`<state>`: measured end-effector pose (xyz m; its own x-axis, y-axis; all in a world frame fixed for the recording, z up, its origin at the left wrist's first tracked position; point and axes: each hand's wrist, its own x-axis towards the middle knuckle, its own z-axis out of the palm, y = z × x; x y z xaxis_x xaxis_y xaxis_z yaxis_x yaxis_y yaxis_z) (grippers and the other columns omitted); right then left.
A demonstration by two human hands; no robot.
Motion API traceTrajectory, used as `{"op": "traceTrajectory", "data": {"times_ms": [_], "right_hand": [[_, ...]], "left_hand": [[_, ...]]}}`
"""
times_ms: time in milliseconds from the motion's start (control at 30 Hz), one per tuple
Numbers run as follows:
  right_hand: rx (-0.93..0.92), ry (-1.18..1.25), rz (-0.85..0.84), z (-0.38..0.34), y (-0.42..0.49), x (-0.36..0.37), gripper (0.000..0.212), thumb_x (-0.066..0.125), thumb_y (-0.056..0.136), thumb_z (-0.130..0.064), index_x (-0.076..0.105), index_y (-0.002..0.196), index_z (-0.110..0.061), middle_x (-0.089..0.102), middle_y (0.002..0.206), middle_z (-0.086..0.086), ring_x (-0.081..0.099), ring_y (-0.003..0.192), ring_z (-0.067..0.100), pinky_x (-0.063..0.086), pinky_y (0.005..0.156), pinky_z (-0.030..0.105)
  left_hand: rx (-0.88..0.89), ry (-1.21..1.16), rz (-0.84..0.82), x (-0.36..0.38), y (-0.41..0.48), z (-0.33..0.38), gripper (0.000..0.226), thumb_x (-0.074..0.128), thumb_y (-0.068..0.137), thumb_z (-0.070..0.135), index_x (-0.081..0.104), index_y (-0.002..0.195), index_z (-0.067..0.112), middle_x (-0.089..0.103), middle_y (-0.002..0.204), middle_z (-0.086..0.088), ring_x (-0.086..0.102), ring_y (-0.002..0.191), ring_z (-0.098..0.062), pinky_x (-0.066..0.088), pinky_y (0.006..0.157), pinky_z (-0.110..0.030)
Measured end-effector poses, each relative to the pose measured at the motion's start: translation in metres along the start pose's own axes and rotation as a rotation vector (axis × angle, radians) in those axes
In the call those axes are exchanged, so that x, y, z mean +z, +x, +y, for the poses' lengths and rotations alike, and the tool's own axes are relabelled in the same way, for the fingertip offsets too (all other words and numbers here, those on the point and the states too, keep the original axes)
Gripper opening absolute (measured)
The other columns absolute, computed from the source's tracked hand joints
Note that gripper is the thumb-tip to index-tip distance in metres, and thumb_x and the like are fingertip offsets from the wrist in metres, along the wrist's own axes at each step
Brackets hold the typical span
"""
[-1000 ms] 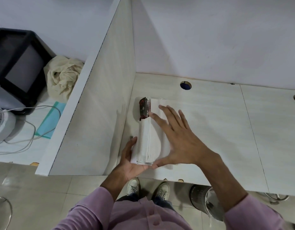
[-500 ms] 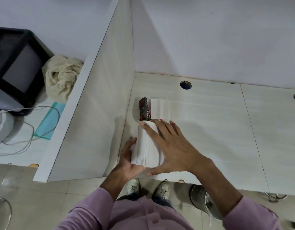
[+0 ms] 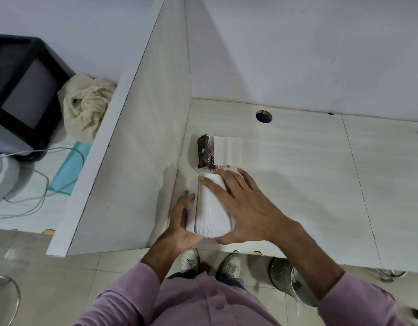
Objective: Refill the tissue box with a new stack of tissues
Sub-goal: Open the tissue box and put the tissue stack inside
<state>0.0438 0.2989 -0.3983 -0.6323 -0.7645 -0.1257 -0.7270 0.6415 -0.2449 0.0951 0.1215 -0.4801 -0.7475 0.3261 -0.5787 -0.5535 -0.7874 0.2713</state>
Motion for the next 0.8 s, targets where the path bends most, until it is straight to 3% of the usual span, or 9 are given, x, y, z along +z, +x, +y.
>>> {"op": "traceTrajectory", "data": {"times_ms": [100,167,200,267,333,367,467,667,800], "right_hand": [[0.01,0.003,0.012,-0.005,-0.003,-0.007,0.141,0.049,0.06,-0.1,-0.013,0.163,-0.027,-0.002,0.171,0.016,-0.007,0.159,0.031,-0.004,0.125,0.062],[0.026,0.095,0.086,-0.009,-0.007,-0.014,0.136,0.048,0.066,-0.097,-0.012,0.164,-0.024,-0.015,0.172,0.013,-0.018,0.158,0.029,-0.005,0.124,0.064],[0.038,0.157,0.155,-0.01,-0.01,-0.016,0.127,0.05,0.072,-0.091,-0.002,0.165,-0.022,-0.01,0.173,0.013,-0.013,0.159,0.029,-0.001,0.124,0.064],[0.059,0.253,0.333,-0.011,-0.015,-0.013,0.095,0.056,0.088,-0.072,0.029,0.162,-0.018,0.02,0.169,0.012,0.016,0.158,0.03,0.019,0.123,0.059],[0.085,0.268,0.465,-0.011,-0.017,-0.003,0.058,0.064,0.096,-0.048,0.055,0.146,-0.019,0.048,0.149,0.007,0.046,0.138,0.025,0.045,0.106,0.051],[0.101,0.264,0.477,-0.012,-0.017,0.003,0.047,0.067,0.096,-0.039,0.062,0.139,-0.02,0.055,0.14,0.006,0.053,0.128,0.024,0.051,0.096,0.048],[0.125,0.223,0.413,-0.018,-0.015,0.021,0.041,0.066,0.093,-0.03,0.066,0.133,-0.022,0.059,0.135,0.002,0.054,0.122,0.021,0.056,0.09,0.041],[0.191,0.317,0.292,-0.032,-0.011,0.039,0.045,0.065,0.094,-0.027,0.06,0.139,-0.024,0.05,0.151,-0.002,0.047,0.138,0.019,0.053,0.101,0.034],[0.231,0.414,0.201,-0.035,-0.004,0.041,0.052,0.06,0.098,-0.03,0.048,0.148,-0.025,0.041,0.157,-0.007,0.044,0.139,0.018,0.057,0.096,0.04]], "left_hand": [[0.024,-0.029,-0.001,0.003,-0.002,0.0,0.078,0.08,0.069,0.039,0.062,0.138,0.006,0.063,0.128,-0.02,0.061,0.12,-0.038,0.044,0.109,-0.053],[0.028,-0.062,0.016,0.005,-0.002,0.002,0.06,0.065,0.081,0.043,0.068,0.129,0.008,0.069,0.119,-0.019,0.069,0.108,-0.037,0.048,0.103,-0.052],[0.03,-0.057,0.03,0.005,-0.002,0.003,0.058,0.059,0.084,0.044,0.069,0.128,0.008,0.071,0.117,-0.019,0.071,0.106,-0.037,0.051,0.099,-0.052],[0.031,-0.048,0.001,0.004,-0.001,0.003,0.069,0.062,0.081,0.044,0.059,0.14,0.008,0.066,0.125,-0.019,0.065,0.116,-0.037,0.051,0.099,-0.052],[0.023,-0.062,-0.018,0.001,0.001,0.005,0.083,0.076,0.071,0.039,0.053,0.145,0.009,0.064,0.126,-0.017,0.062,0.117,-0.036,0.053,0.094,-0.049],[0.023,-0.061,-0.035,0.001,0.002,0.005,0.084,0.082,0.065,0.036,0.057,0.141,0.008,0.067,0.12,-0.016,0.066,0.11,-0.034,0.056,0.088,-0.045],[0.043,-0.03,-0.103,0.003,0.005,0.007,0.074,0.089,0.058,0.035,0.069,0.123,0.006,0.074,0.106,-0.012,0.074,0.094,-0.027,0.06,0.074,-0.038],[0.026,0.133,-0.107,0.001,0.011,0.013,0.073,0.085,0.063,0.05,0.069,0.123,0.012,0.073,0.105,-0.01,0.07,0.089,-0.026,0.056,0.069,-0.037],[0.029,0.153,-0.094,0.001,0.01,0.014,0.067,0.088,0.055,0.049,0.077,0.111,0.013,0.074,0.102,-0.01,0.072,0.086,-0.024,0.057,0.062,-0.031]]}}
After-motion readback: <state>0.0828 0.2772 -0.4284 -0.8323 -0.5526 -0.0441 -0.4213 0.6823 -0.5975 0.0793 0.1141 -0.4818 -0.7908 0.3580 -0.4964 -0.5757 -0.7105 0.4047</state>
